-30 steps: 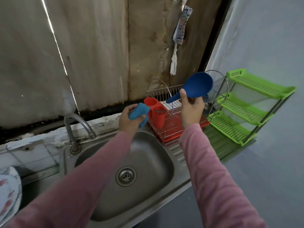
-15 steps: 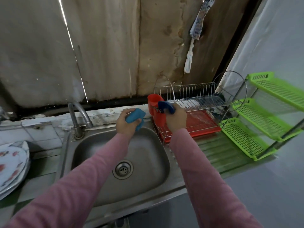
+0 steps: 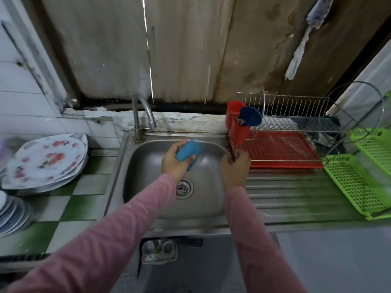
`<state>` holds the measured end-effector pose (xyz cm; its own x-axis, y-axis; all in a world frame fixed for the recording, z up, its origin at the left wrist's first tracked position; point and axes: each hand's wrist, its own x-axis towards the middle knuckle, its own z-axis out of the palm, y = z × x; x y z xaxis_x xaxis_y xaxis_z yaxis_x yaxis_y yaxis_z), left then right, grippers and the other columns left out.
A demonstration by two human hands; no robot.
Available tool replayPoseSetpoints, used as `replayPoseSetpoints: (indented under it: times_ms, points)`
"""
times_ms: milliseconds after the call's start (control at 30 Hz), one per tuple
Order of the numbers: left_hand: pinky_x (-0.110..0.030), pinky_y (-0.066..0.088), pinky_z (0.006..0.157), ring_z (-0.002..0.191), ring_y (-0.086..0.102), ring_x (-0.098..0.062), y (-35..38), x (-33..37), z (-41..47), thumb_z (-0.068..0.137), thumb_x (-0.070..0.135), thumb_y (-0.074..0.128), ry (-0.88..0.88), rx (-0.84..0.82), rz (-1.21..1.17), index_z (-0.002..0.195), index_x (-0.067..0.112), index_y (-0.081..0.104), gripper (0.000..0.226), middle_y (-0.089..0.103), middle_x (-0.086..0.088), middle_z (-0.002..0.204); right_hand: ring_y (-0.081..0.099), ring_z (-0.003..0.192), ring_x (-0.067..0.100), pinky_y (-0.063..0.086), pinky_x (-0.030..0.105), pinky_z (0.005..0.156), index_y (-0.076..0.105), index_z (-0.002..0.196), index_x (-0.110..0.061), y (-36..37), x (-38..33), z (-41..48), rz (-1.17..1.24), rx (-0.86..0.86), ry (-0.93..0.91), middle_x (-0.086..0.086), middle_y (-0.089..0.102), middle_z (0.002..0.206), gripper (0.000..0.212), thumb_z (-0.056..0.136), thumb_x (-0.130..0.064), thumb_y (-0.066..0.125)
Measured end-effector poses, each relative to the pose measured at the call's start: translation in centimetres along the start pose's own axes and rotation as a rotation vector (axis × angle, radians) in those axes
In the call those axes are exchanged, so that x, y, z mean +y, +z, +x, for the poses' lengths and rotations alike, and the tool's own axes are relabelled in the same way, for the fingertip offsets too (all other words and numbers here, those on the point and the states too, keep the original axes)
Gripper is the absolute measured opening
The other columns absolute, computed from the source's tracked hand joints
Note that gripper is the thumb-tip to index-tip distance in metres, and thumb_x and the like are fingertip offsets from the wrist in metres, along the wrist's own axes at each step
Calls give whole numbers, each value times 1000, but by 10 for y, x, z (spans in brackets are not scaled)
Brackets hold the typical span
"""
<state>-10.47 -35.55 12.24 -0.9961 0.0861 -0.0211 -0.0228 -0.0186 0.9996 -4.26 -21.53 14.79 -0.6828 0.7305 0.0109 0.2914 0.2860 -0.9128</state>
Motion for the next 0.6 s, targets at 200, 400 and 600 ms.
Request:
replayPoseSetpoints:
  times_ms: [200,400,600]
  points:
    - [-15,54,82,102,60,-6,-51,-17,-18,83,3,74,-32,8,-54,124,21,61,47,61,2,121,46,128,26,33,26,99,45,138,-9,44,14,-45,-96,-217,-13,9,44,141,44,97,-19,57]
    - [-16,53,85,102,63,-10,-160,-28,-44,85,3,72,-5,114,-85,117,20,66,37,63,-2,121,47,131,29,33,31,106,49,139,-8,117,-5,-116,-220,-434,-190,12,49,143,42,100,-21,55]
    - [-19,54,85,94,64,-7,-293,-27,-80,86,3,72,-17,216,-46,112,14,70,28,67,2,110,47,132,28,34,32,108,53,138,-9,193,-33,-212,-213,-625,-301,12,53,141,40,102,-26,50]
